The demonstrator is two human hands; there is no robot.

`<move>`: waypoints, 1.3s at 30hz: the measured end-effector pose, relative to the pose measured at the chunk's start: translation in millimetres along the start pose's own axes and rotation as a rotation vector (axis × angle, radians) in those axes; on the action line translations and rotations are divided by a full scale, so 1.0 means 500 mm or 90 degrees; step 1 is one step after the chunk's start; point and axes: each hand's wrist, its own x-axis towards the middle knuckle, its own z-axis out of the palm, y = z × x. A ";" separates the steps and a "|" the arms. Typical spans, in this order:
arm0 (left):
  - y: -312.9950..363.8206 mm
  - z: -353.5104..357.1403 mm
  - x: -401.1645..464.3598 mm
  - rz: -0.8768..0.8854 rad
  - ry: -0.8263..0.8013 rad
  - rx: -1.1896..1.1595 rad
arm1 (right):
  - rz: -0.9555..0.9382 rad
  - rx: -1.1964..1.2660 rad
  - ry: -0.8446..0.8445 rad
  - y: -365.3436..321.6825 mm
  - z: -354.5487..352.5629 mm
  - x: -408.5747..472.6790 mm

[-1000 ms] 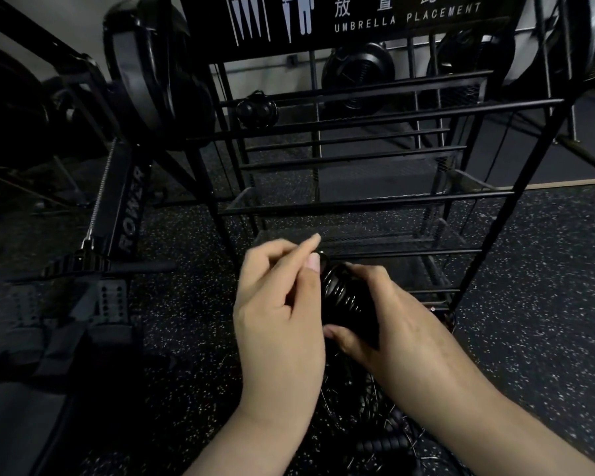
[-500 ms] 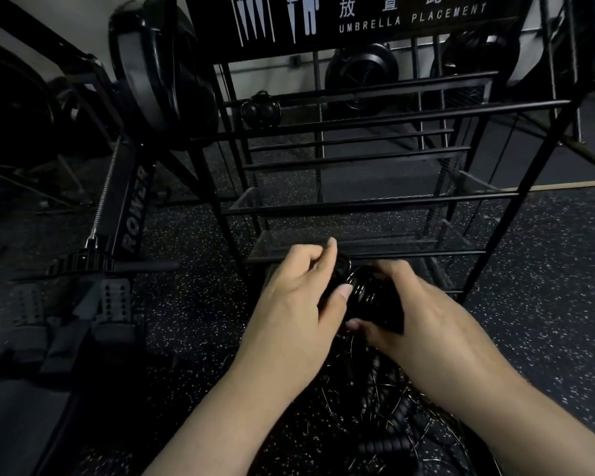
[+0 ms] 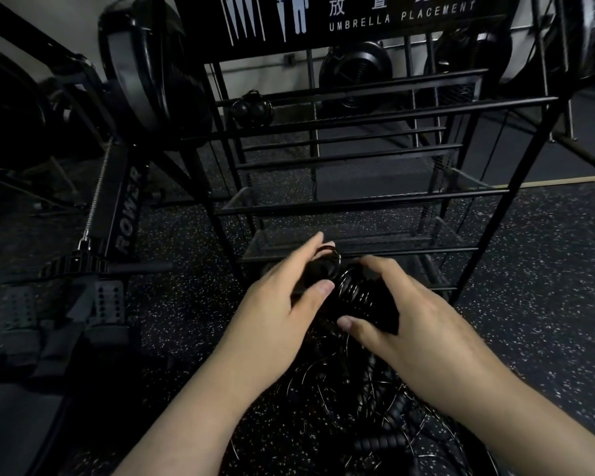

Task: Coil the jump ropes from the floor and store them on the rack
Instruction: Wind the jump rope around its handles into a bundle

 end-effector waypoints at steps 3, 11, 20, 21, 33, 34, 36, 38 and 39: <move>-0.004 0.002 0.000 0.024 0.028 0.077 | -0.007 -0.001 0.013 -0.004 0.007 0.000; 0.002 0.032 -0.008 0.138 0.143 0.181 | -0.010 0.000 0.015 -0.012 0.023 -0.004; 0.025 0.021 -0.003 0.004 0.125 -0.120 | 0.014 0.092 0.019 -0.007 0.022 -0.003; 0.029 0.027 -0.008 0.004 0.138 -0.120 | 0.022 0.106 0.021 -0.010 0.023 -0.002; 0.027 0.055 -0.019 0.140 0.284 0.140 | 0.030 0.147 0.038 -0.018 0.029 0.001; 0.028 0.054 -0.018 0.134 0.296 0.127 | 0.026 0.150 0.037 -0.021 0.030 -0.002; 0.032 0.053 -0.015 0.110 0.295 0.060 | 0.018 0.154 0.039 -0.024 0.032 -0.006; 0.037 0.051 -0.014 0.078 0.259 -0.014 | 0.008 0.148 0.043 -0.025 0.032 -0.008; 0.037 0.049 -0.014 0.063 0.244 -0.034 | 0.001 0.143 0.045 -0.025 0.031 -0.008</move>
